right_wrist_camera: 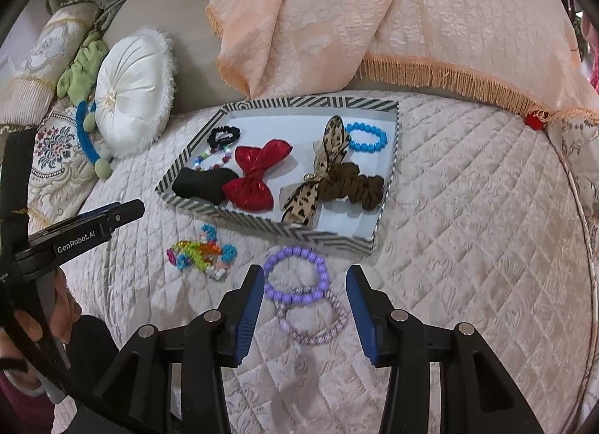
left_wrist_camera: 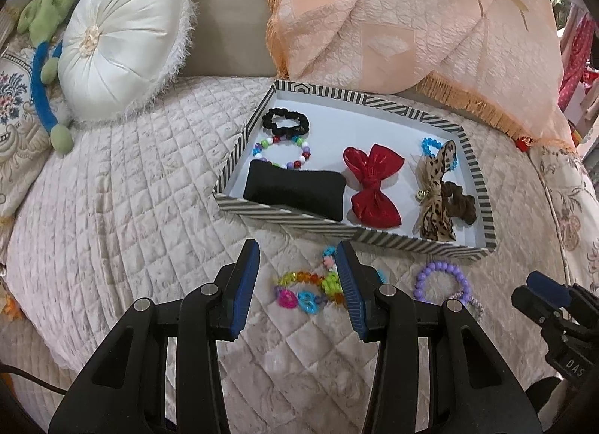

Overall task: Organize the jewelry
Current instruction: 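Move both open tools back over the remaining bracelets beside the tray, then grasp the grey sparkly bracelet with the right tool while the left tool grasps the orange bead strand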

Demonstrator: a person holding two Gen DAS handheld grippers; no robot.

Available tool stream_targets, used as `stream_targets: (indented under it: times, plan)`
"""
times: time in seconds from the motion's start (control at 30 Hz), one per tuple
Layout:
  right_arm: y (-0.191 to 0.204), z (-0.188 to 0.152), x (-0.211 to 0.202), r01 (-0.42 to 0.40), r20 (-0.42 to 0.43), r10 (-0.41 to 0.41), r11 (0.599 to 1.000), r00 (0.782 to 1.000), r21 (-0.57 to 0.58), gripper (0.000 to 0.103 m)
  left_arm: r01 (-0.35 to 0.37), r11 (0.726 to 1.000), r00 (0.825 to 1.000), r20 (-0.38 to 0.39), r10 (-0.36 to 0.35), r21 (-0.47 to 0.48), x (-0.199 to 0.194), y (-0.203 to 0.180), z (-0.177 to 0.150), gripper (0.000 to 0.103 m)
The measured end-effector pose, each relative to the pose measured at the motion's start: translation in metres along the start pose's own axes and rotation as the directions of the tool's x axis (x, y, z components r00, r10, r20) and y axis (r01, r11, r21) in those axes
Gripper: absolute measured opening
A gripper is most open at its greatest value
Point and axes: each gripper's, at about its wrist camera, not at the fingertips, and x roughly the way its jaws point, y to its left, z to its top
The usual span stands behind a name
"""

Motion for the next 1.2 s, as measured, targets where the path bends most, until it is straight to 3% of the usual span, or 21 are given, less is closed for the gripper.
stream_targets:
  times: [0.3,0.5,0.9,1.2]
  plan:
    - [0.002,-0.013,0.003,0.001,-0.023,-0.001,1.0,1.0,-0.002,0.046,0.018,1.0,0.999,-0.04,-0.018,-0.016,0.003,0.004,-0.016,0.042]
    - [-0.01,-0.021,0.011,0.01,-0.05,-0.009,1.0,0.999,0.015,0.047,0.062,0.995,0.993,-0.093,-0.069,-0.078,0.011,0.022,-0.022,0.042]
    - [-0.03,-0.031,0.032,0.015,-0.095,-0.01,0.999,0.995,0.052,0.047,0.107,0.966,0.974,-0.168,-0.149,-0.234,0.033,0.065,-0.027,0.042]
    - [-0.03,-0.038,0.048,0.005,-0.132,0.001,0.999,0.991,0.043,0.047,0.146,0.957,0.951,-0.233,-0.205,-0.25,0.056,0.059,-0.026,0.042]
